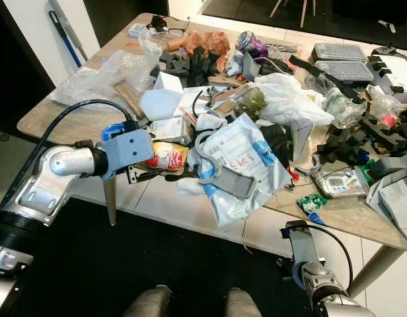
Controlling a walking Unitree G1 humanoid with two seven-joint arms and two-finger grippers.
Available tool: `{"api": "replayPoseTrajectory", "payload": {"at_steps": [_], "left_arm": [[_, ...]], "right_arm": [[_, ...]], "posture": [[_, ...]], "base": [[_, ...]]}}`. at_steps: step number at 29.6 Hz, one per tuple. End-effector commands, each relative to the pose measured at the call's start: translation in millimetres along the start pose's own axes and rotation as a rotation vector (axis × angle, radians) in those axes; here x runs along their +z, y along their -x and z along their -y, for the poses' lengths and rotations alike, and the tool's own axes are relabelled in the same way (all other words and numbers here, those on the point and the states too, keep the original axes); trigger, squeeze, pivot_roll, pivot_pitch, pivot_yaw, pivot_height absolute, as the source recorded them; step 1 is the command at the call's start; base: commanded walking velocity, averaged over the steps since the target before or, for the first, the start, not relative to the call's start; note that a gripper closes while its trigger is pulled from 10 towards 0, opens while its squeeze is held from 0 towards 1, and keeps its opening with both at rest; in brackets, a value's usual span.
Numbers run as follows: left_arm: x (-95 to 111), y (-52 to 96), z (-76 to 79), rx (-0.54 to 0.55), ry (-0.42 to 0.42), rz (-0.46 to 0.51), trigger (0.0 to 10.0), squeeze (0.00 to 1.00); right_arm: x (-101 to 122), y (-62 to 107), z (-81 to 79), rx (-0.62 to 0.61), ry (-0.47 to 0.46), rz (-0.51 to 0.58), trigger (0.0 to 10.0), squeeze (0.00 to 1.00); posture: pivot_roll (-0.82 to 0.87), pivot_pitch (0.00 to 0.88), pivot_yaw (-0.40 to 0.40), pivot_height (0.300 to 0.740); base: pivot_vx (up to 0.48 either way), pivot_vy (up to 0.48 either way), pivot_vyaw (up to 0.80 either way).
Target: Picking trash to rubbish bin
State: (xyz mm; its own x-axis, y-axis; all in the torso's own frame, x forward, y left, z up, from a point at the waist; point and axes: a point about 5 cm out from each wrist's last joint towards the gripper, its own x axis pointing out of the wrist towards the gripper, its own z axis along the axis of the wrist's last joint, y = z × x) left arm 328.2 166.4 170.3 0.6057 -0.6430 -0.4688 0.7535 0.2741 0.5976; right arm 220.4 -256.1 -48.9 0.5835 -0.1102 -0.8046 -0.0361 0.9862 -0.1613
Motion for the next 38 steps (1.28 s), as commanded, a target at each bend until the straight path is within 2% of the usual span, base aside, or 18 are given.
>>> {"api": "replayPoseTrajectory", "payload": {"at_steps": [1, 20, 38], "left_arm": [[-3.9, -0.3, 0.1, -0.008, -0.011, -0.046, 10.0, 0.00], [0.6, -15.1, 4.8, 0.003, -0.073, -0.094, 10.0, 0.00], [-8.8, -15.4, 9.5, -0.027, -0.101, -0.171, 10.0, 0.00]], "right_arm": [[-8.8, 0.8, 0.7, -0.004, -0.005, -0.031, 10.0, 0.00], [-8.0, 1.0, 2.6, -0.012, -0.001, -0.030, 10.0, 0.00], [-9.2, 1.6, 5.3, -0.023, -0.007, -0.032, 10.0, 0.00]], "posture": [[0.03, 0.132, -0.004, 0.740], [0.03, 0.123, -0.002, 0.740], [0.02, 0.132, 0.001, 0.740]], "base": [[0.000, 0.000, 0.00], [0.000, 0.000, 0.00], [0.000, 0.000, 0.00]]}}
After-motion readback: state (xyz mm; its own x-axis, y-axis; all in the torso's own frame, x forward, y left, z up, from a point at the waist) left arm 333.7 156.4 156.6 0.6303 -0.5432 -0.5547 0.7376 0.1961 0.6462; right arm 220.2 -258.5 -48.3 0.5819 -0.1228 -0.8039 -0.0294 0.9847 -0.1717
